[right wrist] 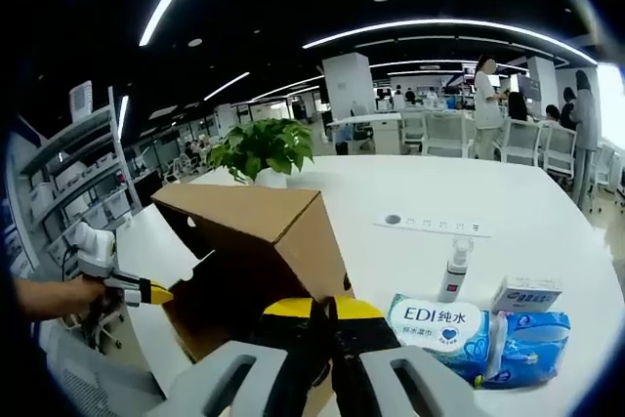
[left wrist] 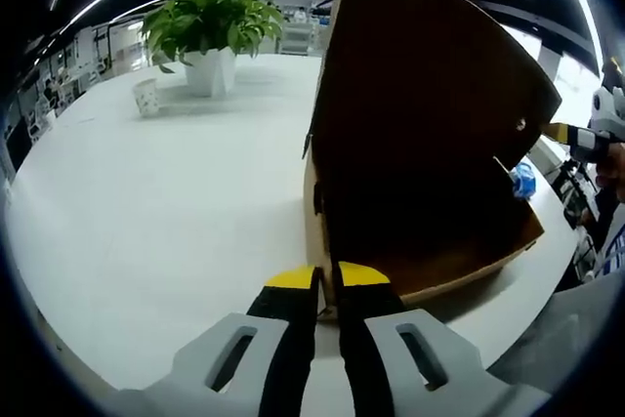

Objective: Operate the shoe box by opening the lid, removing the specified soft item, and placing it in the target area until the item is outside and the box remains undamaged.

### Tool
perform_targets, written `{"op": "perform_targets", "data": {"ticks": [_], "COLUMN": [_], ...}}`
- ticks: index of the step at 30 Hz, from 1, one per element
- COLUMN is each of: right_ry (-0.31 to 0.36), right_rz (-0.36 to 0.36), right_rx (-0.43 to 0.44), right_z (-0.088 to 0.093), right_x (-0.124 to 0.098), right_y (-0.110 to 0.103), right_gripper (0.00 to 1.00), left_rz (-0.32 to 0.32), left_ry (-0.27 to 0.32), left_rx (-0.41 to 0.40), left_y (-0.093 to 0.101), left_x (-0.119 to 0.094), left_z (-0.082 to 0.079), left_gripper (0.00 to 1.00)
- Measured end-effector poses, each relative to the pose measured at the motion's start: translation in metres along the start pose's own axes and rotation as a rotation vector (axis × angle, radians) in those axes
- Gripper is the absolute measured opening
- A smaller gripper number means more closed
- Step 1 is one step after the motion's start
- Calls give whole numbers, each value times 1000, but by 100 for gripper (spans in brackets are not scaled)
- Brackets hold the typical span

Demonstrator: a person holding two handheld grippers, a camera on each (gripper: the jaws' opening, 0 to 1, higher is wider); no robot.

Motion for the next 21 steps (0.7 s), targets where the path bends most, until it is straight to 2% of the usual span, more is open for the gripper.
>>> {"op": "perform_targets", "data": {"ticks": [12,21], "right_ry": [1,-1], "right_rz": [-6,-9], "right_rx": [2,6], "right_z": [7,12], "right_x": [-4,-6], "right_y": [-2,-2], "right_gripper": [1,2], "left_rz": [5,-11], "left_ry": [17,68], "left_rx": [50,75], "left_y": [-7,-18], "left_x": [-10,-20], "left_z": [-5,-29], "left_gripper": [11,12]}}
Point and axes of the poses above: the point that each gripper's makers call its tool centre point, and the gripper's own axes: x roughly forward along the fingers, y roughly to its right, z roughly out of its underside, the point moved 1 cm from there along -x, roughly backward along the fingers, and after that the axes turned 13 degrees about x, right-handed, at the moved point
